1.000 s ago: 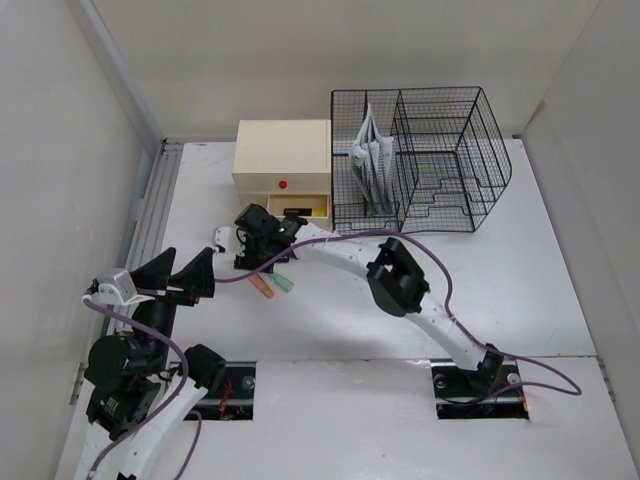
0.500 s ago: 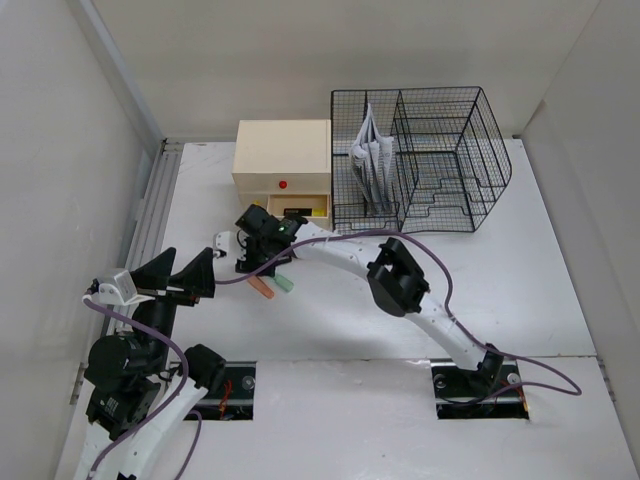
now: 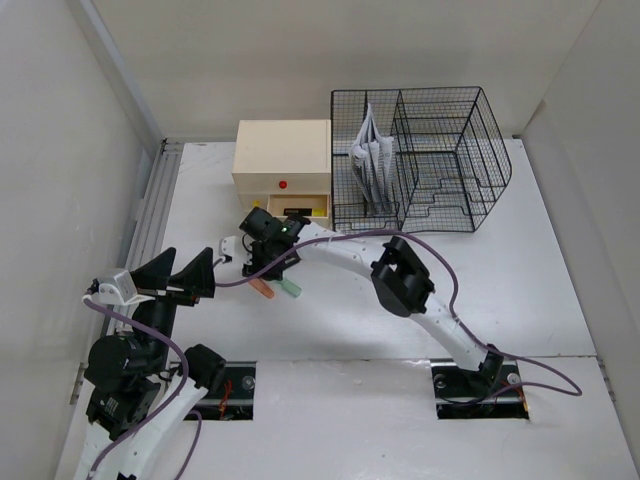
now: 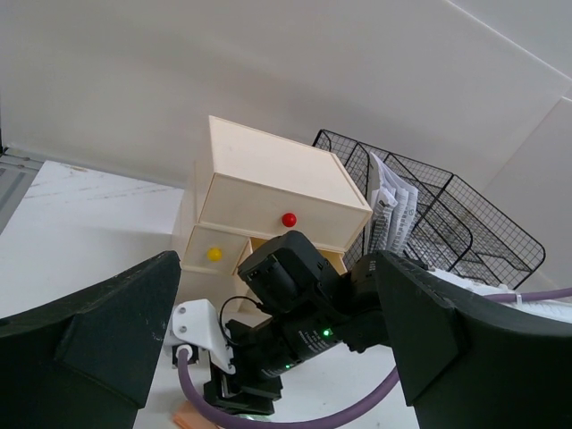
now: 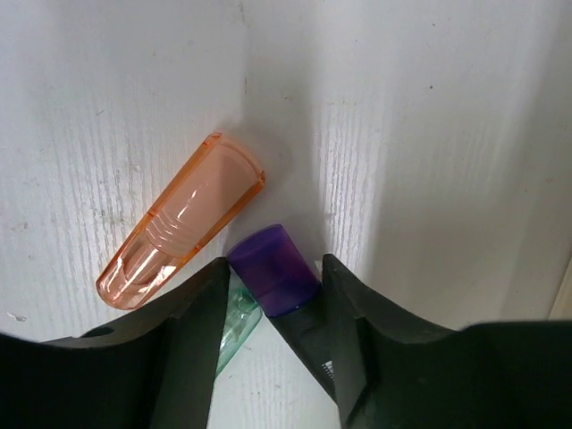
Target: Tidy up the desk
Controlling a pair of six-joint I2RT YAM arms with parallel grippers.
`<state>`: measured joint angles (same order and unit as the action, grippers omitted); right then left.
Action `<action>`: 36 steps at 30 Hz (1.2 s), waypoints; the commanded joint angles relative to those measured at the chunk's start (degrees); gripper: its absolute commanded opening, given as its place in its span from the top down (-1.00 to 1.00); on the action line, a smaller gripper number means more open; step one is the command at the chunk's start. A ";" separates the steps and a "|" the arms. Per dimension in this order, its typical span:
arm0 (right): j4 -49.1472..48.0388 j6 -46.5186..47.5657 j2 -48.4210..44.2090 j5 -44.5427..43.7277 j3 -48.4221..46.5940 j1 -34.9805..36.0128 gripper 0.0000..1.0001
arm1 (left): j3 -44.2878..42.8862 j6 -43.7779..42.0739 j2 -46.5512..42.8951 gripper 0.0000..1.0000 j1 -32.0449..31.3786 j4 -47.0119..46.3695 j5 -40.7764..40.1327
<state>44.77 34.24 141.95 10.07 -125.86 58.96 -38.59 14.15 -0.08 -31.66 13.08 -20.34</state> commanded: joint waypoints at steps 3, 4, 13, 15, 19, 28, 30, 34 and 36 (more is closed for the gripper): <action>5.41 0.57 0.95 -3.82 1.24 0.37 0.26 | 0.27 -0.71 -10.47 -0.77 0.28 -2.71 0.47; 5.41 0.57 0.96 -3.82 1.23 0.37 0.32 | 0.27 -0.71 -10.47 -0.77 0.28 -2.71 0.47; 5.41 1.09 -0.18 -2.07 0.10 0.37 0.72 | 0.27 -0.71 -10.47 -0.77 0.28 -2.71 0.47; 5.94 1.09 -1.76 -0.58 -0.69 0.37 0.74 | 0.27 -0.71 -10.47 -0.77 0.28 -2.71 0.47; 6.55 1.09 -6.24 1.10 -1.93 0.37 0.74 | 0.27 -0.71 -10.47 -0.77 0.28 -2.71 -0.05; 6.55 1.62 -19.16 12.52 -2.38 0.37 0.74 | 0.27 -0.71 -10.47 -0.77 0.28 -2.71 -0.05; 5.24 1.62 -21.18 13.14 -2.37 0.37 0.74 | 0.27 -0.71 -10.47 -0.77 0.28 -2.71 -0.05; 2.70 1.62 -25.84 7.97 -1.32 0.37 0.74 | 0.27 -0.71 -10.47 -0.77 0.28 -2.71 -0.05; 1.19 1.62 -27.77 1.74 -0.79 0.37 0.74 | 0.27 -0.71 -10.47 -0.77 0.28 -2.71 -0.05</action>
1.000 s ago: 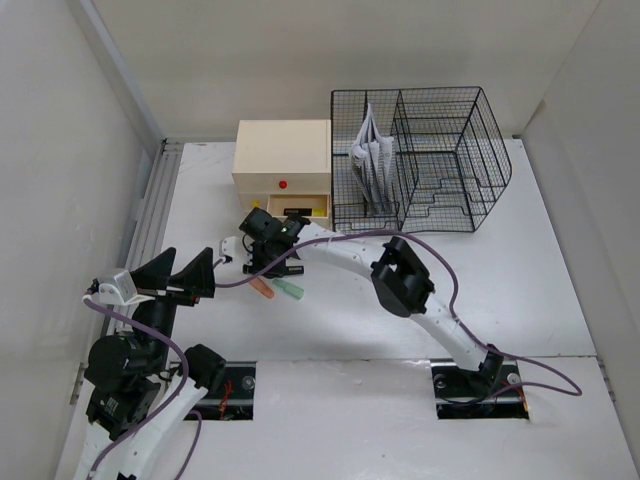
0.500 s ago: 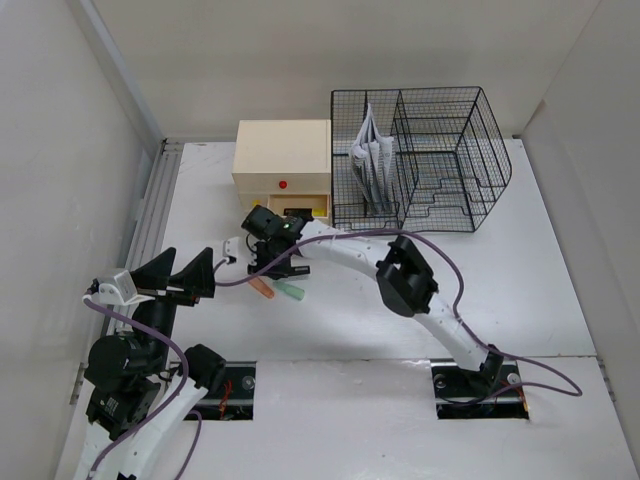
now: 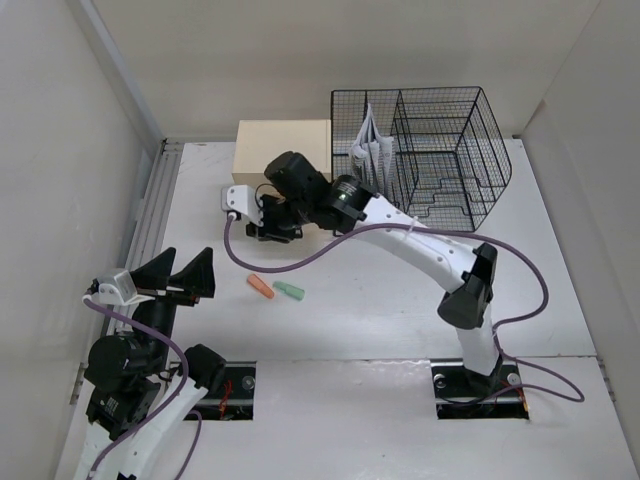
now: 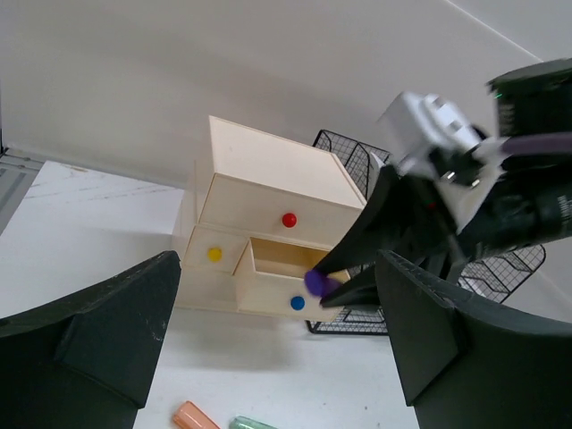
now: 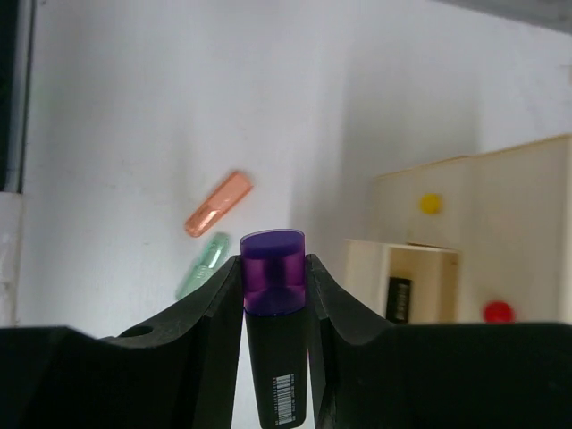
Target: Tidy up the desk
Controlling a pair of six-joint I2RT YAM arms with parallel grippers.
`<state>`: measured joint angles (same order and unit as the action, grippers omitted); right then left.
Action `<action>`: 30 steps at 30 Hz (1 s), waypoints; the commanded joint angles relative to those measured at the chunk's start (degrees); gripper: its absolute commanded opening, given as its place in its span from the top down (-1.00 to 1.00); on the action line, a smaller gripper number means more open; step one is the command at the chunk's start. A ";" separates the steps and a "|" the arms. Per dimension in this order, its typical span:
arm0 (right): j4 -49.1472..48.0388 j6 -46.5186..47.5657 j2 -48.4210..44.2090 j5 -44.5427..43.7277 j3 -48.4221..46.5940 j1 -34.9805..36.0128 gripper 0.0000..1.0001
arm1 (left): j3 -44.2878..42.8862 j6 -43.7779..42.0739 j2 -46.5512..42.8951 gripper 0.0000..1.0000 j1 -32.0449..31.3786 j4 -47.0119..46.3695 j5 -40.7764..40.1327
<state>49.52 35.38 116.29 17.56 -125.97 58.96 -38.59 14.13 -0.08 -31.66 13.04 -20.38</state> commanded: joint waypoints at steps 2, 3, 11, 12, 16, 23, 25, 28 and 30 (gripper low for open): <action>-6.44 1.01 -2.65 -11.12 2.20 0.37 0.74 | 0.27 -0.68 -10.47 -0.77 0.28 -2.67 -0.01; -7.84 1.01 -3.34 -16.19 3.53 0.37 0.74 | 0.27 -0.68 -10.47 -0.77 0.28 -2.67 -0.01; -16.56 4.35 -2.65 -30.39 10.13 0.37 0.74 | 0.27 -0.68 -10.47 -0.77 0.28 -2.67 -0.01; -17.95 4.96 -2.13 -31.70 10.92 0.37 0.72 | 0.27 -0.68 -10.47 -0.77 0.28 -2.67 -0.01; -21.56 7.77 -2.12 -35.84 12.94 0.37 0.69 | 0.27 -0.68 -10.47 -0.77 0.28 -2.67 -0.01; -22.18 8.31 -0.28 -36.90 12.95 -1.30 0.66 | 0.27 -0.68 -10.47 -0.77 0.28 -2.67 -0.01; -22.18 8.83 0.34 -36.90 12.95 -1.83 0.63 | 0.27 -0.68 -10.47 -0.77 0.28 -2.67 -0.01; -22.18 8.83 1.40 -36.38 12.95 -3.14 0.57 | 0.27 -0.68 -10.47 -0.77 0.28 -2.67 -0.53; -22.18 8.83 2.09 -36.37 12.95 -3.15 0.50 | 0.27 -0.68 -10.47 -0.77 0.28 -2.67 -0.54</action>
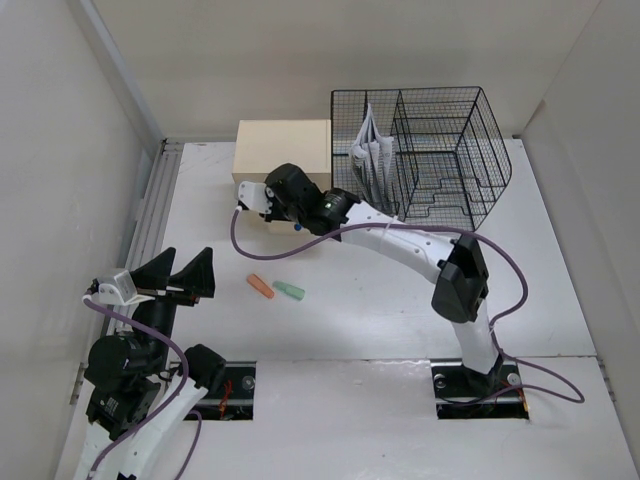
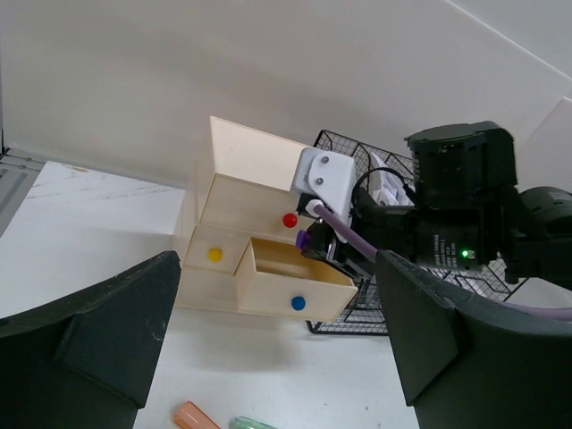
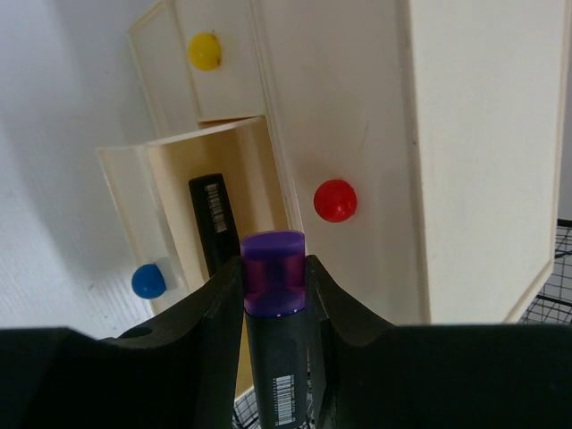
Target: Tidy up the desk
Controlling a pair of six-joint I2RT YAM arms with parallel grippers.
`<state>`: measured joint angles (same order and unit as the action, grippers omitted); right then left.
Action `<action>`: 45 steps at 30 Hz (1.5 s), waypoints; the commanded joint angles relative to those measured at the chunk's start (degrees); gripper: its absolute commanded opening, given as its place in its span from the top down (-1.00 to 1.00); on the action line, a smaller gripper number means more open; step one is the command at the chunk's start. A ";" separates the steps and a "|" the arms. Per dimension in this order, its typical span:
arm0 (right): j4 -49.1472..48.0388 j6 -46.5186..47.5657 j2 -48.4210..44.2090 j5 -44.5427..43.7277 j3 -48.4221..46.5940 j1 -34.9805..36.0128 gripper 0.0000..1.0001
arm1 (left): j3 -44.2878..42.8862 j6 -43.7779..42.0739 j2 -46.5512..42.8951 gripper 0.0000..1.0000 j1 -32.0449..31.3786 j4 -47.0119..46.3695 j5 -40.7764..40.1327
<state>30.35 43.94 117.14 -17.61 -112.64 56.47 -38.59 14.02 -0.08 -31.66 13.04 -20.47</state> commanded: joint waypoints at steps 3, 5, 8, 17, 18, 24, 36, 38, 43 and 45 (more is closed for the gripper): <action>-4.15 0.79 1.86 -1.20 -0.39 -1.79 0.42 | 0.27 -0.57 -10.47 -0.77 0.28 -2.67 -0.45; -4.68 0.79 2.48 -1.72 -0.39 -1.80 0.27 | 0.27 -0.57 -10.47 -0.77 0.28 -2.67 -0.45; -5.21 0.79 1.95 -1.73 -0.39 -1.80 0.06 | 0.27 -0.57 -10.47 -0.77 0.28 -2.67 -0.45; -3.46 -3.50 -1.21 6.78 -0.39 -1.80 0.84 | 0.27 -0.57 -10.47 -0.77 0.28 -2.67 -0.45; -2.32 -4.04 -1.74 9.06 -0.39 -2.58 0.95 | 0.27 -0.57 -10.47 -0.77 0.28 -2.67 -0.45; 8.47 -5.80 0.10 31.82 -6.00 -6.63 1.00 | 0.27 -0.57 -10.47 -0.77 0.28 -2.67 -0.45; 15.88 -5.45 7.66 37.89 -10.84 -8.04 1.00 | 0.27 -0.57 -10.47 -0.77 0.28 -2.67 -0.45; 16.59 -5.45 7.66 39.48 -10.85 -8.04 1.00 | 0.27 -0.57 -10.47 -0.77 0.28 -2.67 -0.45; 15.97 -4.92 7.66 42.48 -9.35 -8.04 1.00 | 0.27 -0.57 -10.47 -0.77 0.28 -2.67 -0.45; 15.97 -4.92 7.66 42.48 -8.83 -8.04 1.00 | 0.27 -0.57 -10.47 -0.77 0.28 -2.67 -0.45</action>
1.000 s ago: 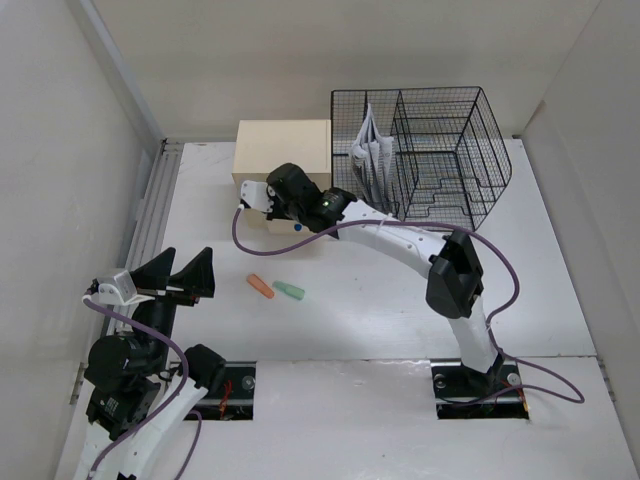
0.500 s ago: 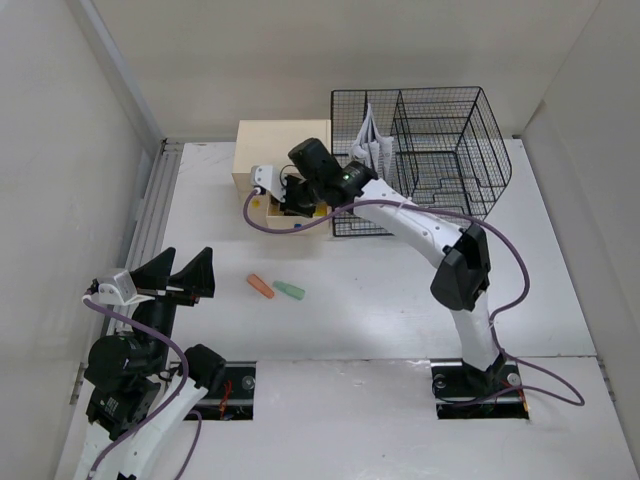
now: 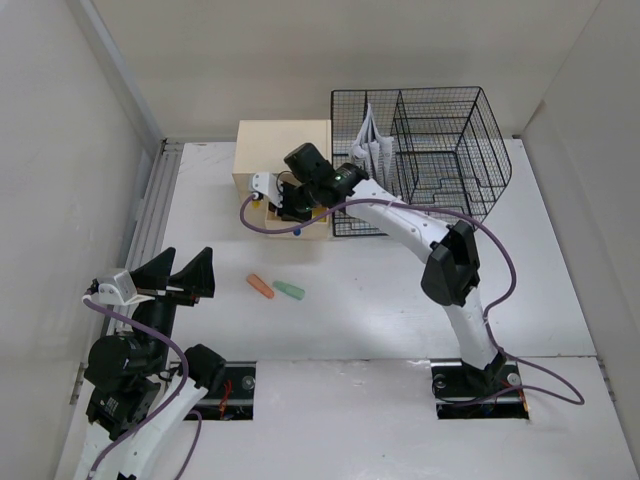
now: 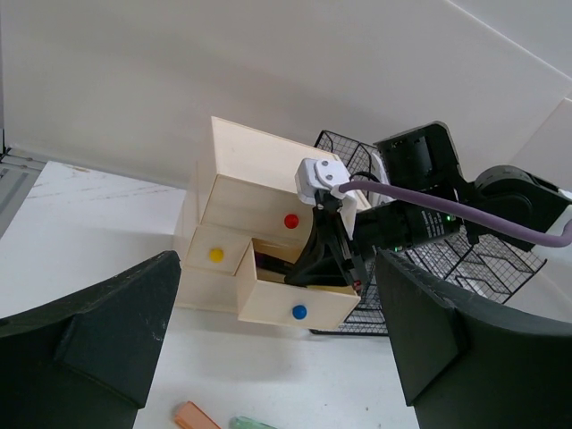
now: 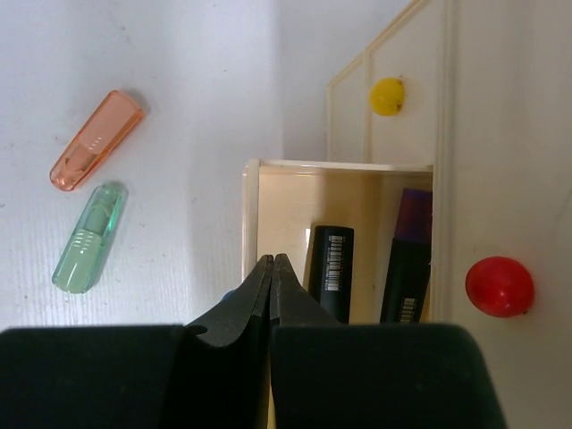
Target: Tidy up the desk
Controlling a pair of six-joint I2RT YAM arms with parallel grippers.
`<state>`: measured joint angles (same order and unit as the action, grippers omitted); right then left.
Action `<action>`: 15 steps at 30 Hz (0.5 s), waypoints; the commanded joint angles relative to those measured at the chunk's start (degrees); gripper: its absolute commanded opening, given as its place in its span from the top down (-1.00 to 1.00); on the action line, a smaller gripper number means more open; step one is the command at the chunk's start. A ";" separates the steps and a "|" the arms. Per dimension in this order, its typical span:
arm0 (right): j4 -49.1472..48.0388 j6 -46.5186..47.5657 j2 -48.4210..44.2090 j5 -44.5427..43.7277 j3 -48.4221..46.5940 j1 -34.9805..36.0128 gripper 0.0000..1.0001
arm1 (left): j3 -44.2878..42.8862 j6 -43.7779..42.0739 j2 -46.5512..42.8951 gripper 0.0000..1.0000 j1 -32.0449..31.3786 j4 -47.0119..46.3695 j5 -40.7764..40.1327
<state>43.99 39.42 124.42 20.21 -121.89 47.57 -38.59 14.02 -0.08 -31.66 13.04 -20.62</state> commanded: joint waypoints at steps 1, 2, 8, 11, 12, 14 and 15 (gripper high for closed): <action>2.33 -0.40 -0.14 4.67 0.42 0.86 1.00 | 0.27 -0.57 -10.47 -0.77 0.28 -2.67 -0.30; 1.37 -0.40 -0.75 2.75 1.55 0.86 1.00 | 0.27 -0.57 -10.47 -0.77 0.28 -2.67 -0.30; -15.94 -5.49 -9.53 -12.81 13.07 2.88 1.00 | 0.27 -0.57 -10.47 -0.77 0.28 -2.67 -0.30; -19.98 -7.24 -11.99 -16.86 15.17 2.88 1.00 | 0.27 -0.57 -10.47 -0.77 0.28 -2.67 -0.30; -21.56 -7.25 -12.79 -20.09 16.14 2.88 1.00 | 0.27 -0.57 -10.47 -0.77 0.28 -2.67 -0.30; -26.31 -7.25 -14.46 -22.92 19.65 3.58 1.00 | 0.27 -0.57 -10.47 -0.77 0.28 -2.67 -0.30; -27.19 -7.77 -15.69 -22.93 20.28 3.58 1.00 | 0.27 -0.57 -10.47 -0.77 0.28 -2.67 -0.30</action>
<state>25.85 34.15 113.97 2.83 -103.44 50.37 -38.59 14.02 -0.08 -31.66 13.04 -20.62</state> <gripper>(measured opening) 0.009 0.884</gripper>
